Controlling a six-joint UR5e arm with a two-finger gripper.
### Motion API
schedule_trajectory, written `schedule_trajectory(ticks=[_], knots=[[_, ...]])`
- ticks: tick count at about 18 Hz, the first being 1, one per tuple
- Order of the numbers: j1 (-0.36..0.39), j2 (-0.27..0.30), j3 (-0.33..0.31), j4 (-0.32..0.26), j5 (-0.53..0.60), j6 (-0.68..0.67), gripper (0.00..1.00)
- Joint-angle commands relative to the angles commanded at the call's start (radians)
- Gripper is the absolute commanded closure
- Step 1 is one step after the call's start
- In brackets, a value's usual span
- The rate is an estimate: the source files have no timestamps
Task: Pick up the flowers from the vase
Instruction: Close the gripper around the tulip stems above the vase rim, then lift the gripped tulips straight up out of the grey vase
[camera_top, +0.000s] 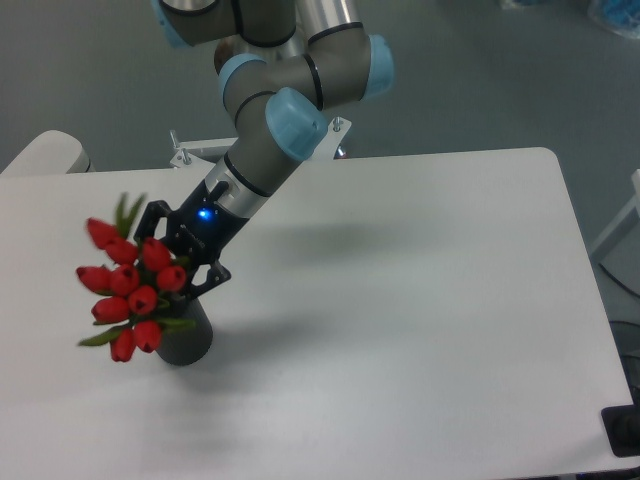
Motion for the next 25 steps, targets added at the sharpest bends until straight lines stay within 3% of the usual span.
schedule_trajectory(ticks=[7,25], knots=[[0.009,0.006,0.018,0.0,-0.029,-0.002,0.68],[0.09,0.075,0.063,0.0,-0.185,-0.06,0.75]])
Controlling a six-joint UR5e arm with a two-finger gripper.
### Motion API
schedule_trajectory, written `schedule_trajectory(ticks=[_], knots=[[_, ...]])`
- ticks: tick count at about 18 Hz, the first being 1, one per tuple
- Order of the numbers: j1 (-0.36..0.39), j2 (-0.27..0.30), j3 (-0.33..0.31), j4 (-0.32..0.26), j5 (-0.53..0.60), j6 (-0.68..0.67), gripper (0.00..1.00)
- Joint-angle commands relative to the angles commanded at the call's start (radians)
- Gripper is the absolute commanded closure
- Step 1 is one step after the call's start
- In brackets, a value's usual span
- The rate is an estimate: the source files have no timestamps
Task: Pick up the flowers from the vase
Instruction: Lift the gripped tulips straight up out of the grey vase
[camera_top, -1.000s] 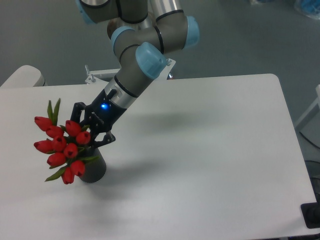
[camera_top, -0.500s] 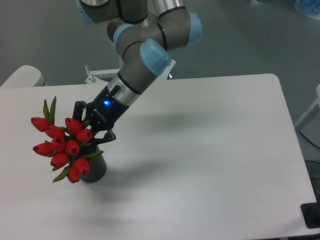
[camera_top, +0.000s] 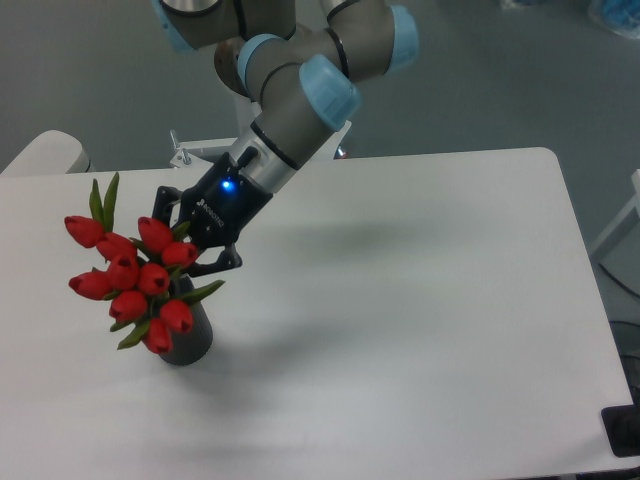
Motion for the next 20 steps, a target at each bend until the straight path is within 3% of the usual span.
schedule_trajectory(ticks=[9,20], knots=[[0.021,0.018,0.094,0.0,-0.037,-0.124,0.75],[0.044,0.028,0.161,-0.002,-0.066,-0.19,0.79]])
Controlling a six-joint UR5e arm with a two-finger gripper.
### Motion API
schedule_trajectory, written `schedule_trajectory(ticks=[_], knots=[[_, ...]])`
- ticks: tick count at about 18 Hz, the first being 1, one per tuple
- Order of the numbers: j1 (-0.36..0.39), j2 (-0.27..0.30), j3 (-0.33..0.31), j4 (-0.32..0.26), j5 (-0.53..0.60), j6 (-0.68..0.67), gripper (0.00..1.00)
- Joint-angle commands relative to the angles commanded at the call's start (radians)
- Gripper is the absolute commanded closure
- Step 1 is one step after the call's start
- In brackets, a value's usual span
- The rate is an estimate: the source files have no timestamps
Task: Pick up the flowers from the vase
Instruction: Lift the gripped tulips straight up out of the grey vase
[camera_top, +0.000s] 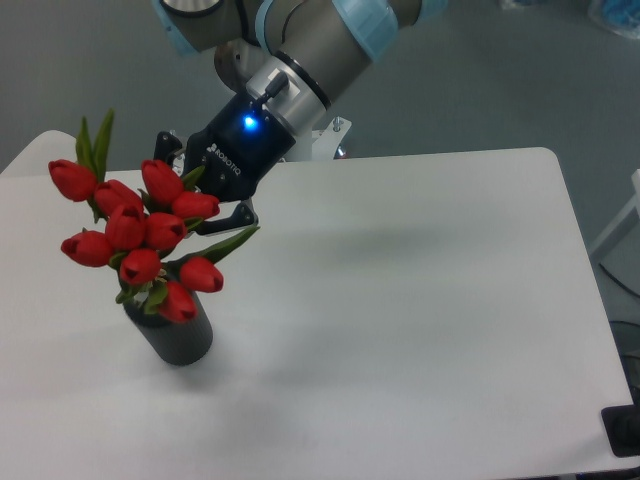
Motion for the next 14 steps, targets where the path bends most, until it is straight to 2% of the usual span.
schedule_trajectory(ticks=[6,10,14], knots=[[0.043,-0.002,0.029,0.0,-0.034,-0.014,0.79],[0.106,-0.018,0.063,0.0,-0.055,-0.005,0.79],[0.169,-0.087,0.14,-0.002,-0.063,0.0,0.81]])
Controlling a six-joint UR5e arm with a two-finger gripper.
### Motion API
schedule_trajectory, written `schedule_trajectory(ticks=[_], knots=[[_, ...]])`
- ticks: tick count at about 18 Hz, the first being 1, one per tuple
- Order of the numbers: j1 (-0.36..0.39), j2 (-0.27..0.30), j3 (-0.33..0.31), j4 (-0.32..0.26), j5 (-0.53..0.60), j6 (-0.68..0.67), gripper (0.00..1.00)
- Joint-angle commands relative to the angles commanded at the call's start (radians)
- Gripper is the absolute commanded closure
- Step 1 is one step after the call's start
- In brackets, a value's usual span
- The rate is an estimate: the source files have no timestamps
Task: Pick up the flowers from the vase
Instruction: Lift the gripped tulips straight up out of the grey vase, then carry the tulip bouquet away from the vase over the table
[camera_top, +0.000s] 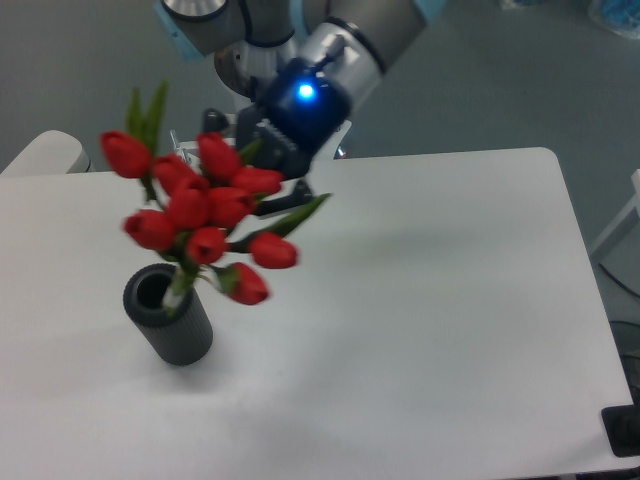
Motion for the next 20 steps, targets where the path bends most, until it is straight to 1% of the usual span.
schedule_trajectory(ticks=[4,7,9,10,13,20], knots=[[0.061,-0.063,0.063,0.002,-0.037,0.018,0.82],[0.091,-0.104,0.086,0.003,-0.054,0.072,0.82],[0.12,-0.121,0.086,0.002,-0.058,0.121,0.82],[0.12,-0.129,0.086,0.002,-0.058,0.144,0.82],[0.123,-0.141,0.086,0.0,-0.057,0.189,0.84],[0.135,-0.143,0.075,0.0,-0.057,0.207,0.84]])
